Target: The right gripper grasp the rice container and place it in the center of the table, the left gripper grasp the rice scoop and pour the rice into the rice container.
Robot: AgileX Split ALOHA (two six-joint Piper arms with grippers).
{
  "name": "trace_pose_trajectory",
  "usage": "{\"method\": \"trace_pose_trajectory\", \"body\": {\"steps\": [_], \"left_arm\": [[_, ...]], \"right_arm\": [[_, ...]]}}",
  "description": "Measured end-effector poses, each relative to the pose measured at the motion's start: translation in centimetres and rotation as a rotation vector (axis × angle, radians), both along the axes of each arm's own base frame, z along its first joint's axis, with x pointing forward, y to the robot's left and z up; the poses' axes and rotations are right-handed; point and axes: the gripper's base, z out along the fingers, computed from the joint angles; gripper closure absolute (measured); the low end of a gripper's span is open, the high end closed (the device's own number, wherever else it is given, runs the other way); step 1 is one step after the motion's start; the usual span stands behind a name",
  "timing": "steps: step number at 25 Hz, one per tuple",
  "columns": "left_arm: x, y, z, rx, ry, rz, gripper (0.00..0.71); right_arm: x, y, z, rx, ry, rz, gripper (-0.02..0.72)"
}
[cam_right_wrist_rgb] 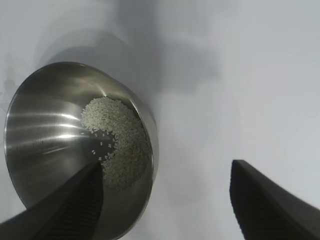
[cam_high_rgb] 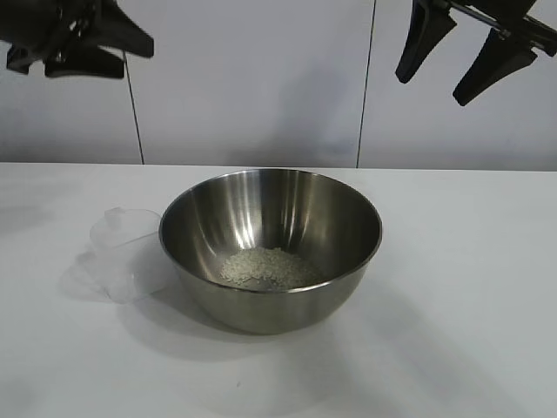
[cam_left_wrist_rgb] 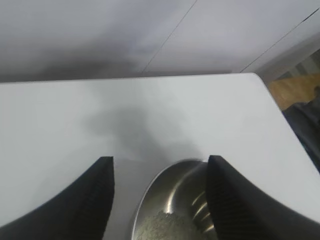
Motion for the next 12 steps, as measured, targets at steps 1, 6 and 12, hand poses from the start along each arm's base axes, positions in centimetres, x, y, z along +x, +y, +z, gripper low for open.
{"method": "trace_pose_trajectory", "body": {"steps": [1,6,12], "left_arm": [[0.0,-0.1,0.8,-0.019,-0.006,-0.013,0.308],[-0.2,-0.8,3.2,-0.089,-0.015,-0.108,0.309],[-0.4,-1.0,3.1,-0.125,0.035,-0.117,0.324]], "right_arm": [[0.0,0.0,0.0,0.000,-0.002,-0.001,0.209],[0.0,0.0,0.0,0.001,-0.003,0.000,0.209],[0.0,0.1,0.0,0.010,-0.003,-0.001,0.209]]}}
